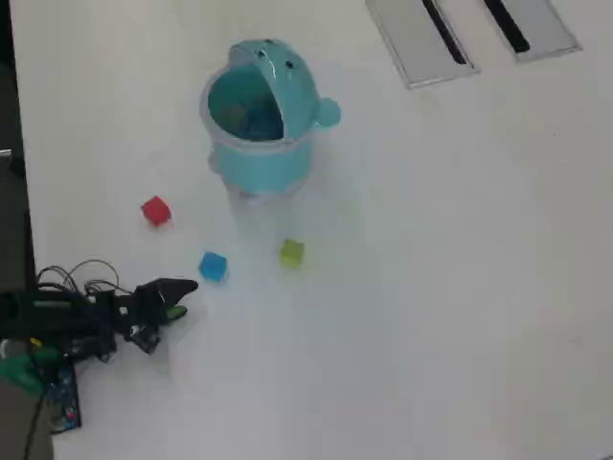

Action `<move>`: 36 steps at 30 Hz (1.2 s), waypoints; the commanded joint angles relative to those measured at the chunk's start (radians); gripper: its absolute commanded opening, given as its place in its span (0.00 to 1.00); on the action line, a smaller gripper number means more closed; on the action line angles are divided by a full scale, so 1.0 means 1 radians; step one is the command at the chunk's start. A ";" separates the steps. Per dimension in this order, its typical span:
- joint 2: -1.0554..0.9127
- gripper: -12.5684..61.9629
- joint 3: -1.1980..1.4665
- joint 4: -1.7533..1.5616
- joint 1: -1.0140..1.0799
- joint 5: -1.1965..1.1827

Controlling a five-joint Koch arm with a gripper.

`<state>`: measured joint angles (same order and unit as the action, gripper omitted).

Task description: Grasp RGB lego blocks and put them in the bin one by one.

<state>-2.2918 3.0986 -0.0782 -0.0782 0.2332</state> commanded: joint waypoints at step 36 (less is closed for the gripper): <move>-0.061 0.61 0.060 -0.675 -0.023 0.046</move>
<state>-2.2918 3.0971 -0.5722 -0.0997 0.2700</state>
